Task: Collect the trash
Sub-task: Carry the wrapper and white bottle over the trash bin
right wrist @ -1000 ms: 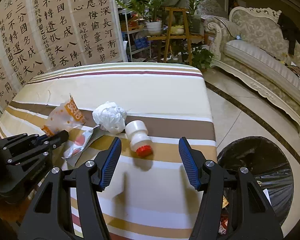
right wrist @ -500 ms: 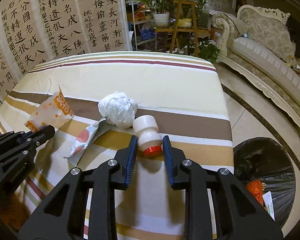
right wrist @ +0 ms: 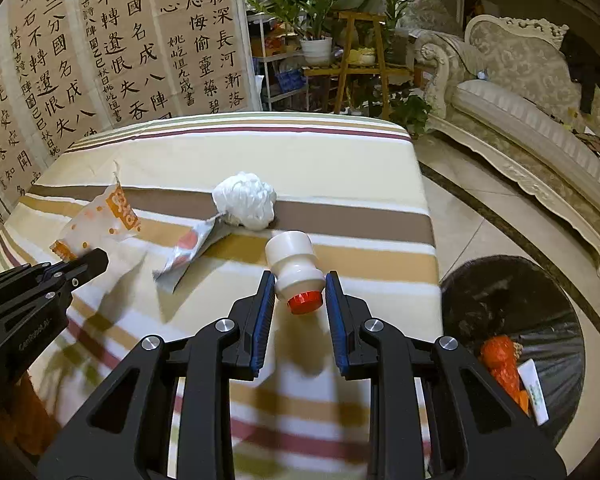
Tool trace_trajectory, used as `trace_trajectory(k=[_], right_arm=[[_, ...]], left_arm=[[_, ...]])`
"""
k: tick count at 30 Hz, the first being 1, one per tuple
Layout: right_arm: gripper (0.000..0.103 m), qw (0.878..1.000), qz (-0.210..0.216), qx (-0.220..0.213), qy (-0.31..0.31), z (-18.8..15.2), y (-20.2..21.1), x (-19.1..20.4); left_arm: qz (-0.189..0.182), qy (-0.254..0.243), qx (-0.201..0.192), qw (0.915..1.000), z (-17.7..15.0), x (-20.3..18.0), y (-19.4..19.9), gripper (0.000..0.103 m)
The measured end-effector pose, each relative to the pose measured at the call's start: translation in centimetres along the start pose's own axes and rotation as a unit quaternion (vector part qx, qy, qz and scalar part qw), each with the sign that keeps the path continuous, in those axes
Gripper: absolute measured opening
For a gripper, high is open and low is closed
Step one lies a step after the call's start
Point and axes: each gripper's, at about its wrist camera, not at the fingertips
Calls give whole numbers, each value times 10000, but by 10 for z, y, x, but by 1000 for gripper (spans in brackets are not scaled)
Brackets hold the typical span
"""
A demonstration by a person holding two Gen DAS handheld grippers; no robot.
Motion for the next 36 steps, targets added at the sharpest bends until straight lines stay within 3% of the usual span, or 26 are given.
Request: trace_trajectory(k=[18,36], right_arm=[[25,9982,-338,-330,-369,-50,64,-38],[25,9883,-972,-681,-959,-86,110,-115]], left_arm=[[-395,-349,-240,9983,-33,-68,45,9],[-613,-1012,-367,9923,-41,-157,48,9]])
Point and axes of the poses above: each gripper's, at about its wrist camera, not at the fingertips, and y roughly against the way its jaws point, x to its left, z to its top, and after that the axes turned 5 degrees about z, right-handed
